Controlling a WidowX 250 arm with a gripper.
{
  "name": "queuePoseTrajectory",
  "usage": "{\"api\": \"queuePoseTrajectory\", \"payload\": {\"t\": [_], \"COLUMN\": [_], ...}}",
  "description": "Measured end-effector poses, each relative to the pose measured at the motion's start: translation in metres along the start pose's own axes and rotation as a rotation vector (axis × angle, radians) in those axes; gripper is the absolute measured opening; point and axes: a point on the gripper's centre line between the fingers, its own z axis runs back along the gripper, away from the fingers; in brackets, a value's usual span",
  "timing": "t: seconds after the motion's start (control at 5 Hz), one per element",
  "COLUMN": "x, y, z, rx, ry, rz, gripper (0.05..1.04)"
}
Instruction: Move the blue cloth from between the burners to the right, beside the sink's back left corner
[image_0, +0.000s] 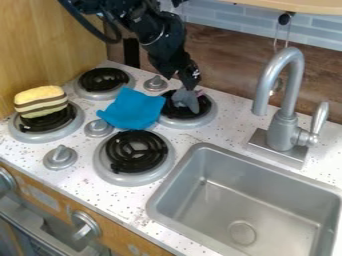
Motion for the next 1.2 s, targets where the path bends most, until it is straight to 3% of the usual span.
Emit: {"api": "queuePoseTrajectory", "payload": {"t": [0.2,0.8,1.2], "x": [-0.009,-0.029,-0.052], "y": [-0.001,0.065,0.111], "z": [-0.010,-0.006,-0.003], "rx": [-0.011,0.198,0.283], "ry": [0.031,0.092,0.180], "rz": [0.013,0.134,0.263], "gripper": [1.001,1.001,1.001]}}
